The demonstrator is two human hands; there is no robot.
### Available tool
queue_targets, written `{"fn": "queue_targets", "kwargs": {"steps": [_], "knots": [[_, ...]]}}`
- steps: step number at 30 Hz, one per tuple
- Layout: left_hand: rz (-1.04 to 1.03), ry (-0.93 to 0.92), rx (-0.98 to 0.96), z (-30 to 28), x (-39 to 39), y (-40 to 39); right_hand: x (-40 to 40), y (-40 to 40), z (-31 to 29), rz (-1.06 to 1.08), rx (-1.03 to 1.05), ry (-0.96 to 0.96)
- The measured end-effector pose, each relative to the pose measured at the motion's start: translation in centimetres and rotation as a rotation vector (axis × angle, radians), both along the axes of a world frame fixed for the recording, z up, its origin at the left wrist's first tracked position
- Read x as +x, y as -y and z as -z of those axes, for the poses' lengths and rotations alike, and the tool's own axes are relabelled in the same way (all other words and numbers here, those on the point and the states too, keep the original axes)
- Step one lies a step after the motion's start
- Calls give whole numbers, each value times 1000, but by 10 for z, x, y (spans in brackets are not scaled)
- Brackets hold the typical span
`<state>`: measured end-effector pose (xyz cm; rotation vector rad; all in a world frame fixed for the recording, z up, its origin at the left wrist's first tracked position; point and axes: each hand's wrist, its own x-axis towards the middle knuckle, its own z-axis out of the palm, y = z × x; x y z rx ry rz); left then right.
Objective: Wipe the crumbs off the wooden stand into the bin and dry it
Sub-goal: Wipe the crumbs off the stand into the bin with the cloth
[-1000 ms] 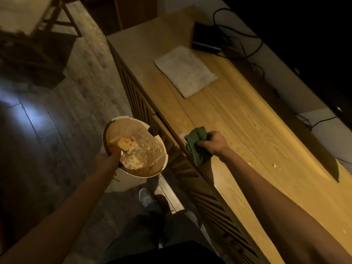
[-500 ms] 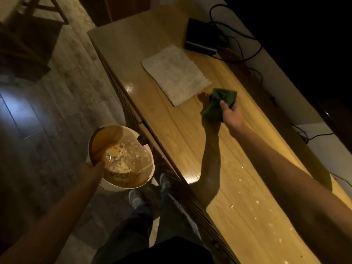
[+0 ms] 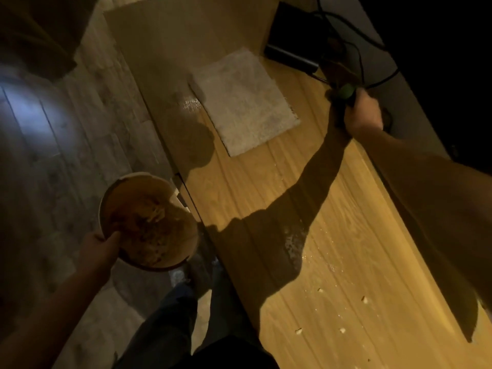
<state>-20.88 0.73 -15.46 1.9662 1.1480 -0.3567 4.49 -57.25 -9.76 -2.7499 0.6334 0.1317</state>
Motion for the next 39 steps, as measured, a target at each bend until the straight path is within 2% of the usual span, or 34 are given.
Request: {"fn": "queue_targets", "kwargs": {"steps": [6,11,15,20,25,29,34,36,39], "knots": [[31,-34,-65,2,-3,-2,-16,-15,14,-37,67,106],[100,35,-161,-4,-11,10,-50,-43,7,-89,37,143],[168,72,-84,-6,-18,9,-77,-74,4,-73,-22,147],[268,167,35,-15,-20,11,-118,-117,2,-94,37,143],[374,61,100,-15,-27,-3,-153,-174,4,-122,46,138],[397,73,201,-30,-37,-2,-188,-224,2,-175,128,144],[408,103,39,-47,-52,-1,-259,-324,0,-267,298,159],[361,137,17,-57,-57,2,-285,-364,2,-353,387,103],[335,173,32,-67,-62,6,-327,-410,9,-391,509,-80]]}}
